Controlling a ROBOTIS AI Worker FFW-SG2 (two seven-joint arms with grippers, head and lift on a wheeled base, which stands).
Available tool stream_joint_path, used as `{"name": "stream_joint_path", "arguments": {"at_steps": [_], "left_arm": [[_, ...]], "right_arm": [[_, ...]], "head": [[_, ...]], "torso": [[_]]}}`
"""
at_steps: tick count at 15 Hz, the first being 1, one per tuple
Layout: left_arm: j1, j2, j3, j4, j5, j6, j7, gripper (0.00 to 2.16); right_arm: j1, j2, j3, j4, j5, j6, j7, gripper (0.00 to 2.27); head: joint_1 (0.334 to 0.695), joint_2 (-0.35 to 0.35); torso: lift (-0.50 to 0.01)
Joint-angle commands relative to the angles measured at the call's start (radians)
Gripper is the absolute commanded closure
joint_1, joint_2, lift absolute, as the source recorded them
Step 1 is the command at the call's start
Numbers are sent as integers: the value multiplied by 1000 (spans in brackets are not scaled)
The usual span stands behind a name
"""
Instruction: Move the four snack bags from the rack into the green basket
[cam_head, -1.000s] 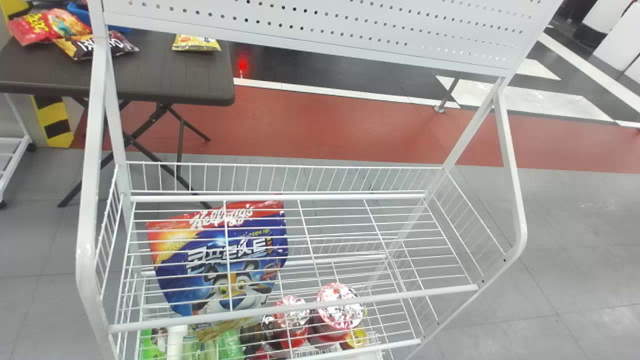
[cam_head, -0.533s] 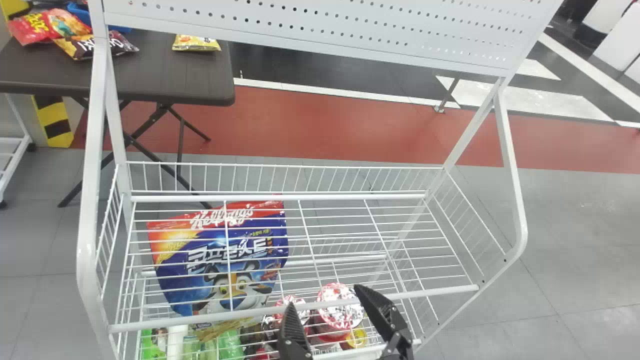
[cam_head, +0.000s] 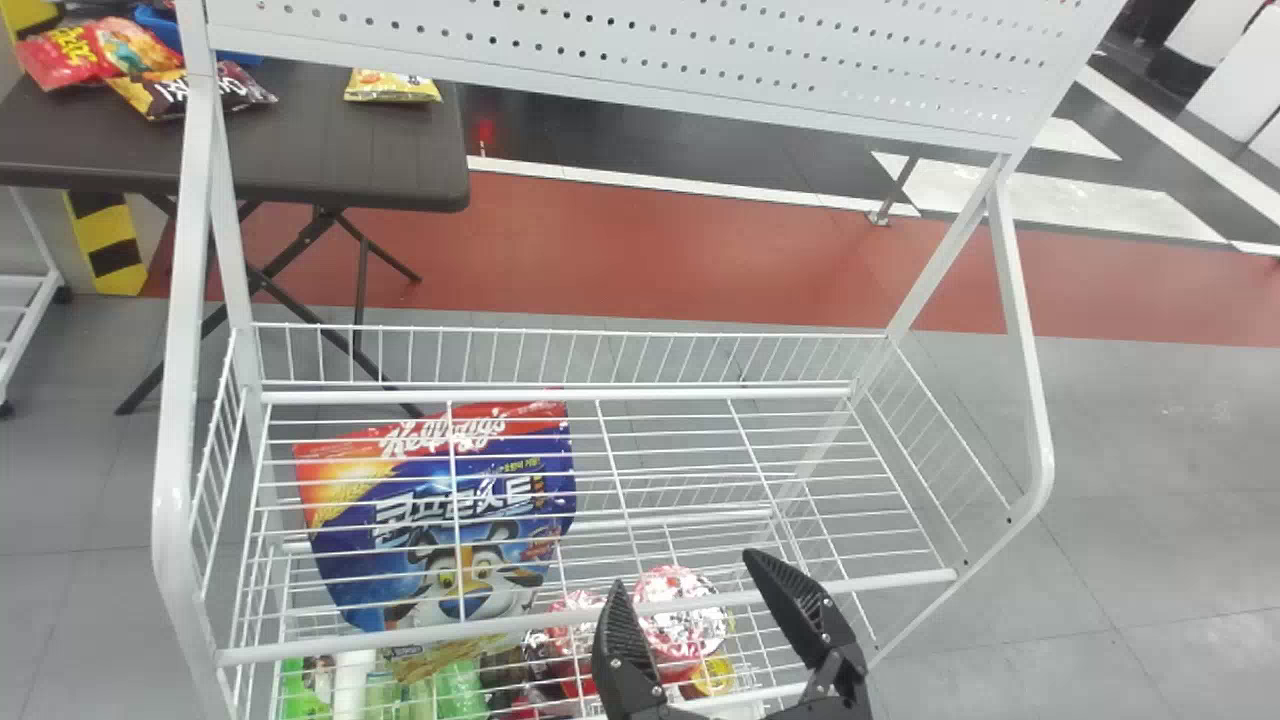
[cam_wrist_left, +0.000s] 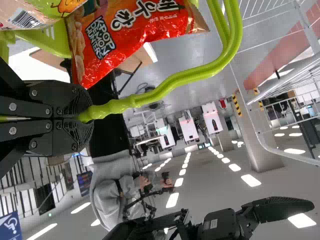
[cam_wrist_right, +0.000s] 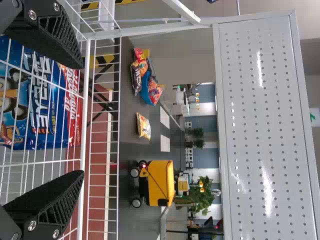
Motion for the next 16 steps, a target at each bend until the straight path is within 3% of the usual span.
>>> {"name": "stream_joint_path", "arguments": {"at_steps": [1,16], "left_arm": [[1,0,0,-2,-1,1,0,1845],[9,0,0,-7,-1,1,0,1845]], "right_arm": [[4,-1,-3,0,-1,-3,0,60],[7,-3,-10,-2,-7,0,0,60]], "head": [[695,-350],[695,-350]], "torso": [[0],[0]]}}
